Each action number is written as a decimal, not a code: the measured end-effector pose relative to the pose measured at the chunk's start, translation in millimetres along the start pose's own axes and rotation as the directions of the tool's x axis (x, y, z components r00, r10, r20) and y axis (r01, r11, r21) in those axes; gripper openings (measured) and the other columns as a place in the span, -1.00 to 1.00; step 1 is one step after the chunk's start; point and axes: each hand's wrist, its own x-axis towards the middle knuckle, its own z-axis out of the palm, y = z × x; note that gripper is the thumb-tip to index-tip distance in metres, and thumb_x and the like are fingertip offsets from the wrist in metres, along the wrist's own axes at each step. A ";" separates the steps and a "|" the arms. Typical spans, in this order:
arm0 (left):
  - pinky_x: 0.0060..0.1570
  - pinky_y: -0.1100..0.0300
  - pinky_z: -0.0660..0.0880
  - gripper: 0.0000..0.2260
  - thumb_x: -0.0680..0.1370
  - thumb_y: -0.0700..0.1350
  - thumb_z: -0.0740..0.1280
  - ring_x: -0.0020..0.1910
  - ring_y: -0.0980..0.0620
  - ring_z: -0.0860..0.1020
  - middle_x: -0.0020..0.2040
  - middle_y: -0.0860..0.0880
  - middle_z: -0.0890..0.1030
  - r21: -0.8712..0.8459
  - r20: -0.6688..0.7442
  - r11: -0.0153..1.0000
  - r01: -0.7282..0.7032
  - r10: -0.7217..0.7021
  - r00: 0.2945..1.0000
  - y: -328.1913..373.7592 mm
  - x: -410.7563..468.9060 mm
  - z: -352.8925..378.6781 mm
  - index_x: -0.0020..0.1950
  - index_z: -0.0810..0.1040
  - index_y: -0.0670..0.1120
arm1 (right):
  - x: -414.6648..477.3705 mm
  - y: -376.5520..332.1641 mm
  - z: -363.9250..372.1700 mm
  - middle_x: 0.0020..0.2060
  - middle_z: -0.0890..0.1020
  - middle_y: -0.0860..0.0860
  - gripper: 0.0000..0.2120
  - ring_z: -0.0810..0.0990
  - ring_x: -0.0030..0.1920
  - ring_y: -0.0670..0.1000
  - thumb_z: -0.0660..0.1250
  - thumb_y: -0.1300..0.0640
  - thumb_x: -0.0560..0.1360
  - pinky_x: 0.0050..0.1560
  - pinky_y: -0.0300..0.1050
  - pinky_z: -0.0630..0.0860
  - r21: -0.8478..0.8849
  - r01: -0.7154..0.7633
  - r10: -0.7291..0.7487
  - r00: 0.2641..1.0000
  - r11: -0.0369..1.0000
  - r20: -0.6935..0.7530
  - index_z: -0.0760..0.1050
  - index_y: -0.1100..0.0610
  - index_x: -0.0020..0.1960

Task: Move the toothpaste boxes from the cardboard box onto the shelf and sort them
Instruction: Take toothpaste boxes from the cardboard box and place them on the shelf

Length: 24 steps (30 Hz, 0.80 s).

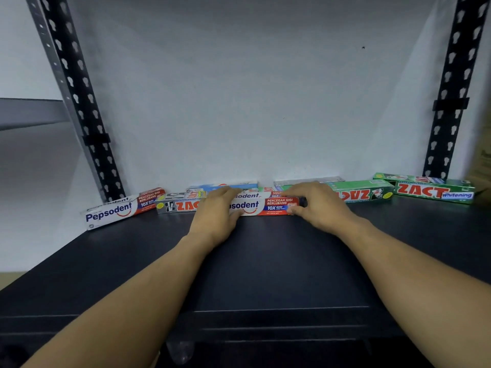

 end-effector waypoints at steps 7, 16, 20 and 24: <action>0.52 -0.07 0.18 -0.42 0.59 0.12 0.31 0.55 -0.04 0.21 0.58 -0.02 0.25 0.020 0.079 0.995 0.095 -0.097 0.992 12.5 -39.4 -21.5 0.57 0.24 0.05 | -46.1 -43.6 -9.8 0.58 0.16 -0.03 -0.32 0.04 0.59 0.04 0.26 -0.28 0.53 0.57 0.06 0.03 -0.239 0.086 -0.063 0.993 0.967 0.102 0.17 -0.13 0.57; 0.47 -0.17 0.21 -0.39 0.55 0.36 0.14 0.52 0.03 0.27 0.54 0.02 0.32 0.087 0.097 0.994 0.059 -0.067 0.993 28.6 -119.1 -68.2 0.53 0.30 0.11 | -129.4 -108.3 -16.3 0.55 0.24 -0.11 -0.32 0.16 0.55 -0.04 0.04 -0.43 0.52 0.54 -0.01 0.09 -0.219 0.104 -0.074 0.987 0.970 0.140 0.19 -0.16 0.56; 0.51 -0.19 0.10 -0.39 0.57 0.39 0.04 0.55 0.04 0.21 0.56 0.05 0.28 0.113 0.134 0.991 0.074 -0.089 0.987 39.0 -166.6 -88.0 0.55 0.25 0.16 | -169.7 -130.8 -15.8 0.55 0.23 -0.14 -0.30 0.14 0.56 -0.06 -0.06 -0.47 0.50 0.55 0.03 0.09 -0.190 0.125 -0.088 0.977 0.974 0.194 0.14 -0.20 0.56; 0.53 -0.22 -0.04 -0.38 0.58 0.40 -0.05 0.58 0.03 0.13 0.58 0.05 0.24 0.222 0.095 0.975 0.023 -0.045 0.995 37.9 -221.8 -88.5 0.57 0.19 0.16 | -214.9 -139.6 5.1 0.60 0.10 -0.11 -0.32 -0.01 0.60 -0.07 -0.12 -0.44 0.55 0.58 0.11 -0.08 -0.298 0.200 -0.156 0.974 0.933 0.165 0.02 -0.18 0.59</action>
